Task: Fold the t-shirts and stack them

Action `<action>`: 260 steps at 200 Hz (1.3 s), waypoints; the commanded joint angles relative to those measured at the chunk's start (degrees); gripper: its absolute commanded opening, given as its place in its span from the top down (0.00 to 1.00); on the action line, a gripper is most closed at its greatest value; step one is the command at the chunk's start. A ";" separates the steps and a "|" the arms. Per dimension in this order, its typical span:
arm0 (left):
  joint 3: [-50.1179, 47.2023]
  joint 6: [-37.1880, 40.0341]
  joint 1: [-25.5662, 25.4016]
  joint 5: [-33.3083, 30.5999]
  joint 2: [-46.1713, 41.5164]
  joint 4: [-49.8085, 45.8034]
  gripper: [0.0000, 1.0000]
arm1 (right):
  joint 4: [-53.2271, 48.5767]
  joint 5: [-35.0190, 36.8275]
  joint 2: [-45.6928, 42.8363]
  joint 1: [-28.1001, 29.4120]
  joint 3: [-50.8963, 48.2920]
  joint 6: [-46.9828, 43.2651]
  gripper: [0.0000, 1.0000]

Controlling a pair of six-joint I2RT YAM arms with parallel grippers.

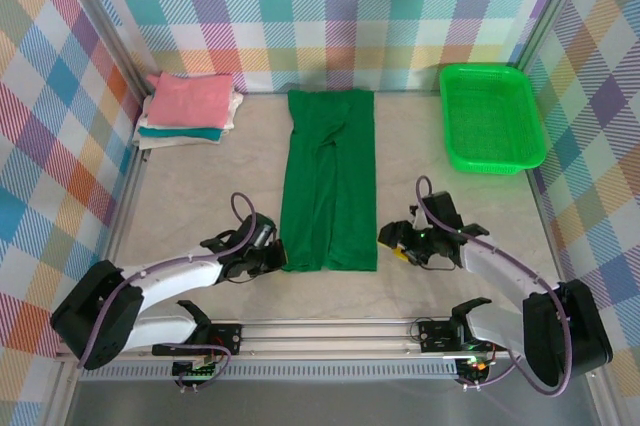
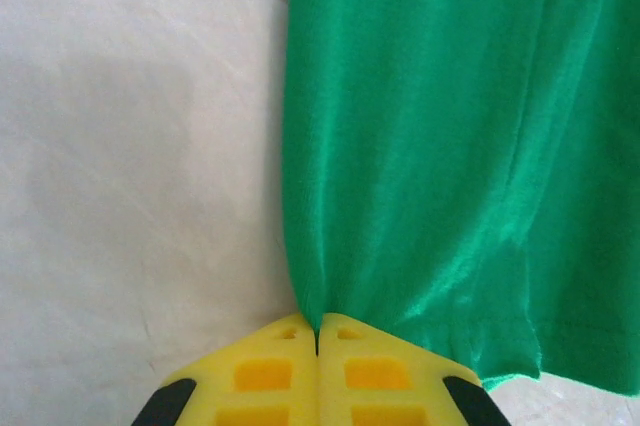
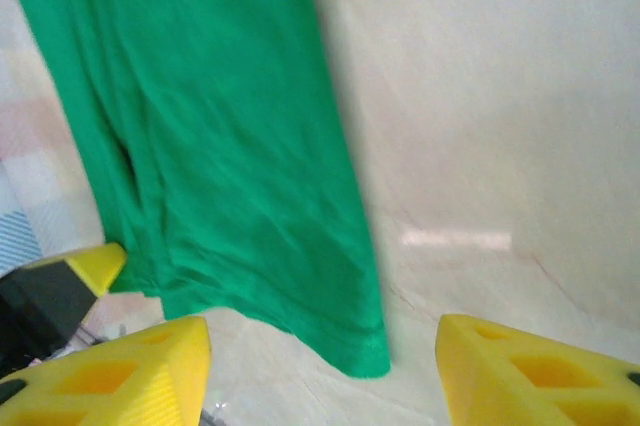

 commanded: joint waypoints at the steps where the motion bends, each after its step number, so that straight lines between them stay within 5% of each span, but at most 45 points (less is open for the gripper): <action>1: -2.37 -2.83 -1.25 -1.51 -5.34 -2.72 1.00 | -2.98 -4.71 -2.61 0.40 -2.00 -0.15 0.32; 34: -5.88 -5.58 -1.55 -0.76 -9.10 0.30 1.00 | 2.16 -9.94 -1.91 1.02 -5.26 2.78 0.34; 159: -5.14 -4.31 -1.92 -0.87 -7.56 0.26 1.00 | 13.00 -8.14 7.69 6.63 -4.89 3.78 0.46; 260: -3.34 -2.97 -1.91 -0.99 -5.72 -0.10 1.00 | 10.54 -3.77 10.02 10.67 -0.06 6.02 0.57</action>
